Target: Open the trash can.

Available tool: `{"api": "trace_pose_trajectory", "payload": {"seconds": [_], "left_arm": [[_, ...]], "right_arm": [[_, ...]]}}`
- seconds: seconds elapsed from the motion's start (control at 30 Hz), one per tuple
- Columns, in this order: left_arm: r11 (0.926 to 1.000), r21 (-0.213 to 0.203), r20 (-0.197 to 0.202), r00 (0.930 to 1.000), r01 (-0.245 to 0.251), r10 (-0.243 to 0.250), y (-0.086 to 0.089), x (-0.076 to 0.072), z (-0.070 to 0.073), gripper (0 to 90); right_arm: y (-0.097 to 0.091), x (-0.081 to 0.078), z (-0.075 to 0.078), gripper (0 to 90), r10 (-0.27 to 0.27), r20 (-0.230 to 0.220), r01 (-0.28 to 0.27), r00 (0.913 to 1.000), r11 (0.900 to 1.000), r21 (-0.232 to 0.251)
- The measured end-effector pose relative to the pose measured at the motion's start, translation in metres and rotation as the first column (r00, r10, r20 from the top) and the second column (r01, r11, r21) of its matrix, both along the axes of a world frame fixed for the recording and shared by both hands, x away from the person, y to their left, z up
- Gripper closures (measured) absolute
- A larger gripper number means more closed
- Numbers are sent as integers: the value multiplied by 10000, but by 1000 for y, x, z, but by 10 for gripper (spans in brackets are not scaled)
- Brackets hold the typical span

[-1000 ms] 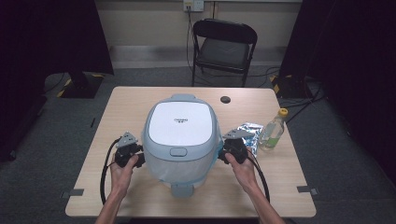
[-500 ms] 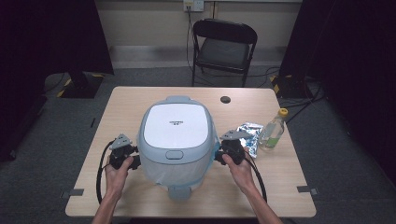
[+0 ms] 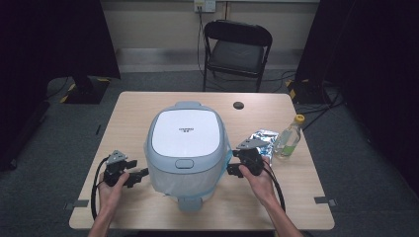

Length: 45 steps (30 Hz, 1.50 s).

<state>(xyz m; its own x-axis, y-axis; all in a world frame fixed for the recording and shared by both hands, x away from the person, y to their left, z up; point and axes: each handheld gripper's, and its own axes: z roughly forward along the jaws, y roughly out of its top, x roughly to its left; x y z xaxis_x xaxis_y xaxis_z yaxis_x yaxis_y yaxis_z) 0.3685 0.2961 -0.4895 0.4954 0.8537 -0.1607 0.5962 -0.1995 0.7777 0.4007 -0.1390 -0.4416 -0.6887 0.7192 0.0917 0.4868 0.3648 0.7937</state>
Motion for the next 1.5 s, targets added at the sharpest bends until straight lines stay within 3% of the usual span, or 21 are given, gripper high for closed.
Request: {"api": "trace_pose_trajectory", "payload": {"seconds": [0.17, 0.4, 0.5, 0.73, 0.93, 1.5], "left_arm": [[9961, 831, -87, 9995, -307, 315, 7, -5, -7, 291], [9936, 1107, 190, 9996, -234, 214, 6, -10, -11, 271], [9853, 1699, 296, 9995, -150, 102, 1, -11, -12, 250], [9858, 1669, 238, 9996, -206, 169, -1, -10, -12, 216], [9860, 1653, 242, 9995, -224, 186, -1, -10, -12, 216], [9857, 1671, 238, 9996, -212, 174, -1, -10, -12, 215]], "right_arm": [[-9, -3, 6, 328, 7, -46, -6, 10000, 9999, 146], [-24, -8, 21, 279, -351, 139, 345, 9993, 9985, 427], [-29, -10, 28, 312, -515, 218, 503, 9984, 9975, 493], [-33, -17, 49, 421, -746, 789, 675, 9941, 9937, 893], [-33, -24, 71, 475, -593, 1249, 443, 9904, 9918, 1196], [-30, -35, 111, 484, -242, 1926, -120, 9810, 9828, 1845]]}}
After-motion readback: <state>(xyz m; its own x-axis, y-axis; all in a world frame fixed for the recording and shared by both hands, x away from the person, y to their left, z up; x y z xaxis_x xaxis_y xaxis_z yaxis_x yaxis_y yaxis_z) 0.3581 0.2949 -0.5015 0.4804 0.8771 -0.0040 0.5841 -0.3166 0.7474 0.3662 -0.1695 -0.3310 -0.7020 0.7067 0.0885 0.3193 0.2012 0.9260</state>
